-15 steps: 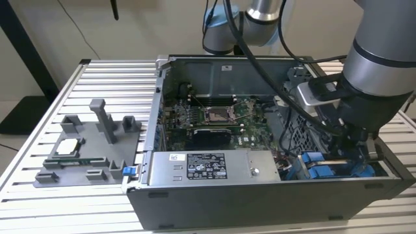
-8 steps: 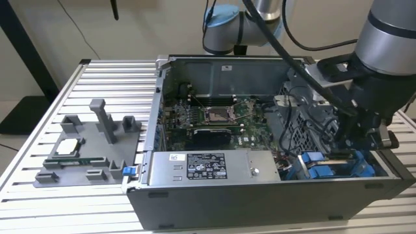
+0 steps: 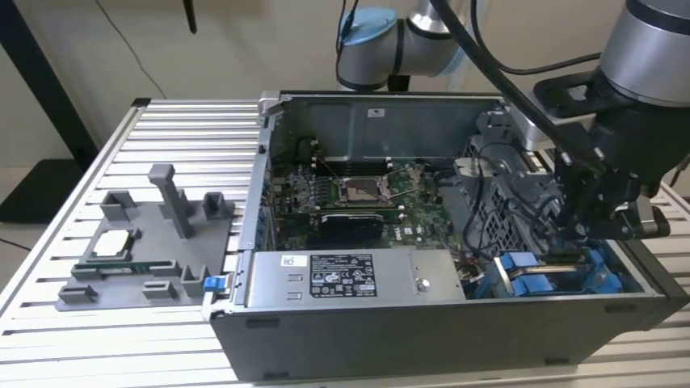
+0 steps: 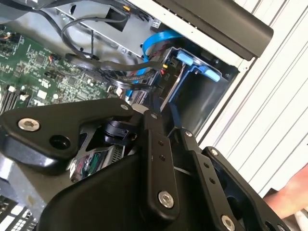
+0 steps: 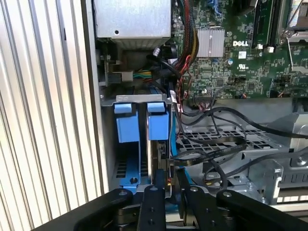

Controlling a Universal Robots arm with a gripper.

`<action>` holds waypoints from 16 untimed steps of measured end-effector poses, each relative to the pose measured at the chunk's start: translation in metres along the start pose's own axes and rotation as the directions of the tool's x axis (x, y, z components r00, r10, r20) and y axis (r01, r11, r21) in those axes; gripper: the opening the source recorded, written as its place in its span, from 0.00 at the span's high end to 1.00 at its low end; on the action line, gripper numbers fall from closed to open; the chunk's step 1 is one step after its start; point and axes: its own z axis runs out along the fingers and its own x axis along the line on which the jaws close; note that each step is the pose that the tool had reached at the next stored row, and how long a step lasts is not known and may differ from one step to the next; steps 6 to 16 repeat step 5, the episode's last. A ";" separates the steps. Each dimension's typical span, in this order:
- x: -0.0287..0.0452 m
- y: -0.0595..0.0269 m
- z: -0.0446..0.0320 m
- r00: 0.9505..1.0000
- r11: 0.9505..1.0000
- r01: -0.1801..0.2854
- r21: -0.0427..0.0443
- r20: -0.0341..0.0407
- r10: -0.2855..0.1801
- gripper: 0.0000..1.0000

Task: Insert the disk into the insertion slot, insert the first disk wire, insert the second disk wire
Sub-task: 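Insert the second disk wire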

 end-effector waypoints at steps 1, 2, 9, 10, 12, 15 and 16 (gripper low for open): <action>0.0000 0.0000 0.0000 1.000 1.000 0.000 0.000 0.000 0.000 0.00; 0.0000 -0.0001 -0.0001 1.000 1.000 0.000 0.000 -0.001 0.000 0.00; 0.0000 -0.0001 -0.0001 1.000 1.000 0.000 0.000 -0.001 0.000 0.00; 0.0000 -0.0001 -0.0001 1.000 1.000 0.000 0.000 -0.001 0.000 0.00; 0.0000 -0.0001 -0.0001 1.000 1.000 0.000 0.000 -0.001 0.000 0.00; 0.0000 -0.0001 -0.0001 1.000 1.000 0.000 0.000 -0.001 0.000 0.00; 0.0000 -0.0001 -0.0001 1.000 1.000 0.000 0.000 -0.001 0.000 0.00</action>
